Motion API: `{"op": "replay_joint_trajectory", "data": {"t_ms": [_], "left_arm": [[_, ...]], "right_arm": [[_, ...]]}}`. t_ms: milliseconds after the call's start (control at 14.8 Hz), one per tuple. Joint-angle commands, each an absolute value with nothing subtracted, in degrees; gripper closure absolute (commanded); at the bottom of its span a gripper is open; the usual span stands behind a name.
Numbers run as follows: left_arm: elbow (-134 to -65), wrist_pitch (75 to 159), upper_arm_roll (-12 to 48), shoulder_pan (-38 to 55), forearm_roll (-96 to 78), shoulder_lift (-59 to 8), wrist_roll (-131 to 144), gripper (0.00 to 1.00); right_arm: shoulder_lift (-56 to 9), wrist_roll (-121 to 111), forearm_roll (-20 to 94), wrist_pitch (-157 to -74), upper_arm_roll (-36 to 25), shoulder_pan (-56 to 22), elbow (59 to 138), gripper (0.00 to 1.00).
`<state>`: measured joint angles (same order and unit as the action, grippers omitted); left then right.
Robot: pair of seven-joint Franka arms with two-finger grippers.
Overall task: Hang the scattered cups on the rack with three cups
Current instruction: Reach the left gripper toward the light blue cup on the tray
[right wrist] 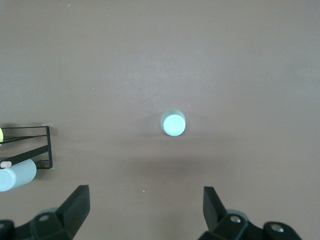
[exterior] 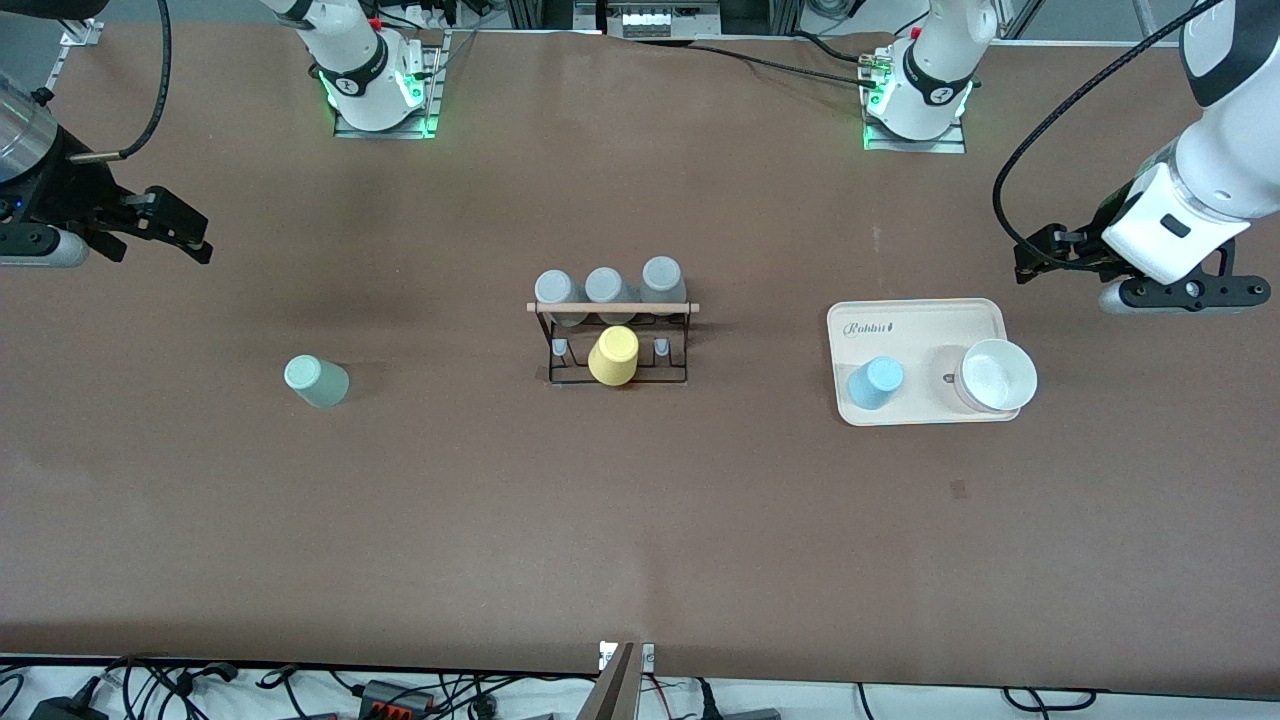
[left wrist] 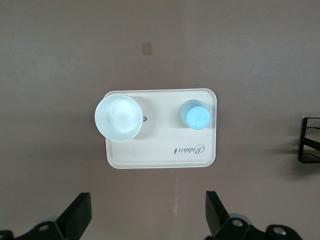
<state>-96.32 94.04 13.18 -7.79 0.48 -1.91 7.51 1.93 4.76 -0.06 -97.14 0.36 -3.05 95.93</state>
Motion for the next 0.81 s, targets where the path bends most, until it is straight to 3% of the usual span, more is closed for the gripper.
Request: {"op": "replay_joint_trajectory", "data": {"t_ms": [0,270,540,742], "left_arm": [[-96.9,94.6,13.4,-8.3,0.6,-1.0,6.9,0.00],[-96.0,94.6,13.4,-8.3,0.4,-1.7,7.0,0.00],[-90.8,94.9,13.6,-7.4,0.1,-7.9,7.0,0.00],[-90.7,97.5,14.1,-4.9,1.1,-12.9,7.8,0.00]], "right_arm": [[1.5,6.0,0.4,-95.7,0.5,-3.0,94.8,0.00],[0.6,4.7,0.4,-95.3,0.4,-3.0,93.7,0.00],[0.7,5.8,0.4,-95.2,0.5,-3.0,93.8,0.00],[0.6,6.0,0.4,-95.2,0.4,-3.0,93.8,0.00]]}}
